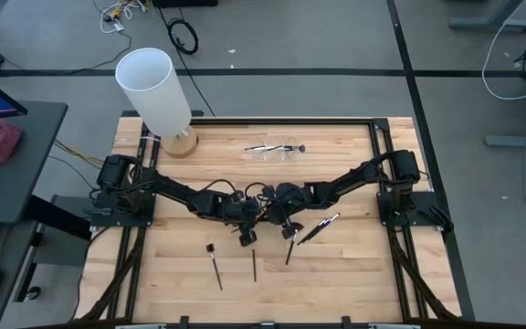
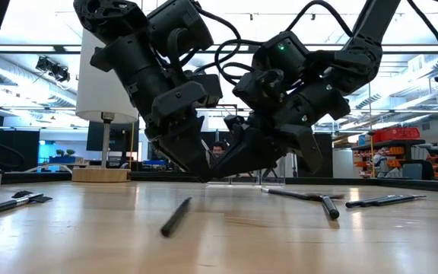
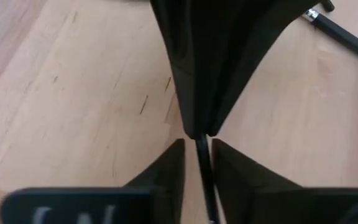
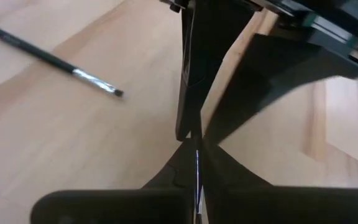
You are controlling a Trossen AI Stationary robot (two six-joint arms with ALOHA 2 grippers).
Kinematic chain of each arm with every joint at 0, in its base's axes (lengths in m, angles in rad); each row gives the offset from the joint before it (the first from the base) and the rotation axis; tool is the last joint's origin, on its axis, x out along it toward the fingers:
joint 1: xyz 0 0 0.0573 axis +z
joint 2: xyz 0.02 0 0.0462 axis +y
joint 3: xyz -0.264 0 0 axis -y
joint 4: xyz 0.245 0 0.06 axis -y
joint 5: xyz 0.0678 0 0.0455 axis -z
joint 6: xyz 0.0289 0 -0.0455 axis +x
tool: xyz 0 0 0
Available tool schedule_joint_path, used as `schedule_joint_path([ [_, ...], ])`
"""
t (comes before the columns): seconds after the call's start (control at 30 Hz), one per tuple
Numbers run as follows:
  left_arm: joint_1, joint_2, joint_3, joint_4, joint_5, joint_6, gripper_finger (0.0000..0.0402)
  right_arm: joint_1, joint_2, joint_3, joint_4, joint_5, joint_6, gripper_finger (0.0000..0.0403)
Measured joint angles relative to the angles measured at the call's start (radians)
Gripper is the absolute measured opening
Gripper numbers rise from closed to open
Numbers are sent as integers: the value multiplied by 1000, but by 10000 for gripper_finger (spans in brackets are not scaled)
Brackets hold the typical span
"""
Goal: Pick & Place Makeup Supplies
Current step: Put the makeup brush into the transparent organizer
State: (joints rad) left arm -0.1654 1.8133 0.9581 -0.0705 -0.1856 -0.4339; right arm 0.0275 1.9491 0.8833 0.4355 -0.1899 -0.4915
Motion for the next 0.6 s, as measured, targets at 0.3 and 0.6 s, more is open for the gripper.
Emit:
schedule_joint_path([
  [0.3, 1, 0, 0, -23, -63, 0, 23, 4, -10, 0, 9, 120, 1, 61],
  [0.6, 18, -2, 0, -58, -206, 27, 15, 74, -248, 1, -171, 446, -63, 110],
])
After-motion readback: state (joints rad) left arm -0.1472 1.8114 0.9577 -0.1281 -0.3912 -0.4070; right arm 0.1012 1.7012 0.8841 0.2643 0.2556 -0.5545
